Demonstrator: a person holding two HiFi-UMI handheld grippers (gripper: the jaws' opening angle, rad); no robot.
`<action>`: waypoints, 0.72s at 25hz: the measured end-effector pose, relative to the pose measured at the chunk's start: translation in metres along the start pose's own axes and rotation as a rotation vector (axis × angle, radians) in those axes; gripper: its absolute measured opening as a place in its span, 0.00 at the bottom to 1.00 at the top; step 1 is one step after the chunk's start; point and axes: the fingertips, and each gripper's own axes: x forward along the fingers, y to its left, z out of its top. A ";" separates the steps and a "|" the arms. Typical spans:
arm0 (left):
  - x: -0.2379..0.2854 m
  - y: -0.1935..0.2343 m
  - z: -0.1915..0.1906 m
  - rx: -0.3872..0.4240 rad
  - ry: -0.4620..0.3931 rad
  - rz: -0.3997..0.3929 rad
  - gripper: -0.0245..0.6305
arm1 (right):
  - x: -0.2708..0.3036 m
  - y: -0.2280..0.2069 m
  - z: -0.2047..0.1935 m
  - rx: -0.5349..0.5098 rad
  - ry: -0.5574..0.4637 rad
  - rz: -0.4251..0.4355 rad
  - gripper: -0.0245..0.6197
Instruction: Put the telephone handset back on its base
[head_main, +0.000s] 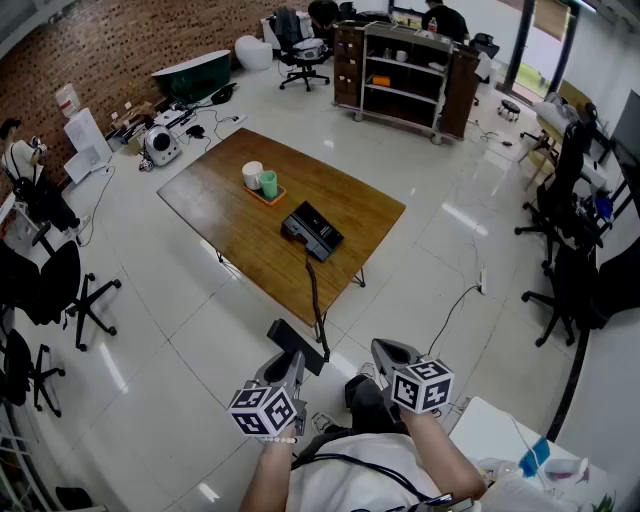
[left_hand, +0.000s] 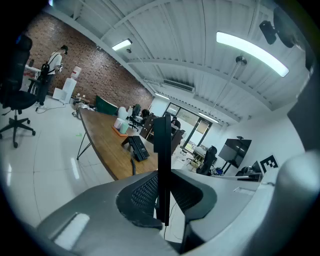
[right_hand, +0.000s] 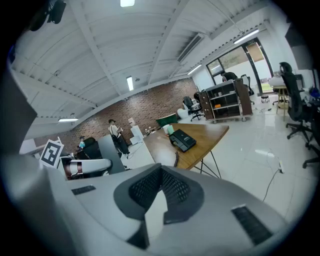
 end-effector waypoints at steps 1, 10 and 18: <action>0.003 0.000 0.001 -0.003 -0.003 -0.003 0.14 | 0.002 -0.003 0.001 -0.001 0.002 -0.001 0.06; 0.021 0.011 0.005 -0.029 0.011 -0.005 0.14 | 0.017 -0.014 0.015 0.013 -0.006 -0.013 0.06; 0.047 0.028 0.020 -0.037 0.041 -0.008 0.14 | 0.045 -0.021 0.028 0.038 -0.005 -0.007 0.06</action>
